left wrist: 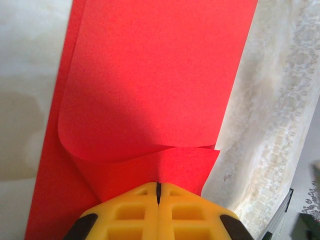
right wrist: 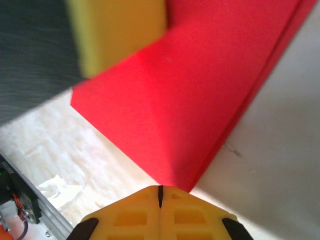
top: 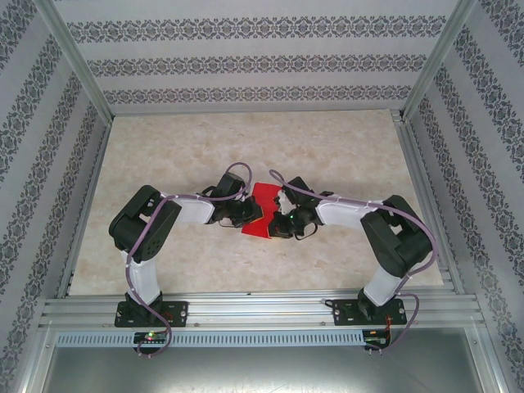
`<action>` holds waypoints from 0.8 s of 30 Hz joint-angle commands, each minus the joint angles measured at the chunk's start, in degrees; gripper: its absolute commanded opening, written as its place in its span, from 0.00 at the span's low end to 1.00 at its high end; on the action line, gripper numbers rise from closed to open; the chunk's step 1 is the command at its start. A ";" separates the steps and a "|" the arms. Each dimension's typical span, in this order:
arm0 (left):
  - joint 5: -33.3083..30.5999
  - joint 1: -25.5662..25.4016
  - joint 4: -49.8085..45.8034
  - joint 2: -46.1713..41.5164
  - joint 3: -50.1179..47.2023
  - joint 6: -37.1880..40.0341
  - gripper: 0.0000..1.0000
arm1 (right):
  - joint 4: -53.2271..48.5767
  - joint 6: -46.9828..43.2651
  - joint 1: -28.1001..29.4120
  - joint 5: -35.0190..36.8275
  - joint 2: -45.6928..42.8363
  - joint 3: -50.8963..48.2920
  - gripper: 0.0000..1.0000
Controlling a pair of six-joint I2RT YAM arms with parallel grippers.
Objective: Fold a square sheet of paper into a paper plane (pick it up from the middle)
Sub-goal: Fold the triangle a second time at the center of the table.
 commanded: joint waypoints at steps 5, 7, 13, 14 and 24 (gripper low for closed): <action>-4.72 -0.26 -7.52 2.44 -2.63 0.23 0.02 | 1.94 1.18 0.07 0.57 1.69 1.80 0.00; -4.53 -0.24 -7.44 2.41 -2.56 0.23 0.02 | 2.04 1.21 0.14 0.73 3.54 2.55 0.00; -3.91 -0.24 -7.39 2.21 -1.91 1.17 0.02 | 1.02 0.61 0.15 2.78 6.08 2.01 0.00; -3.91 -0.24 -7.58 2.12 -1.64 1.48 0.02 | 0.69 0.40 0.08 3.11 6.30 1.79 0.00; -9.12 1.88 -13.53 -0.10 2.10 11.92 0.07 | -3.93 -2.06 -0.16 5.88 8.61 -0.44 0.00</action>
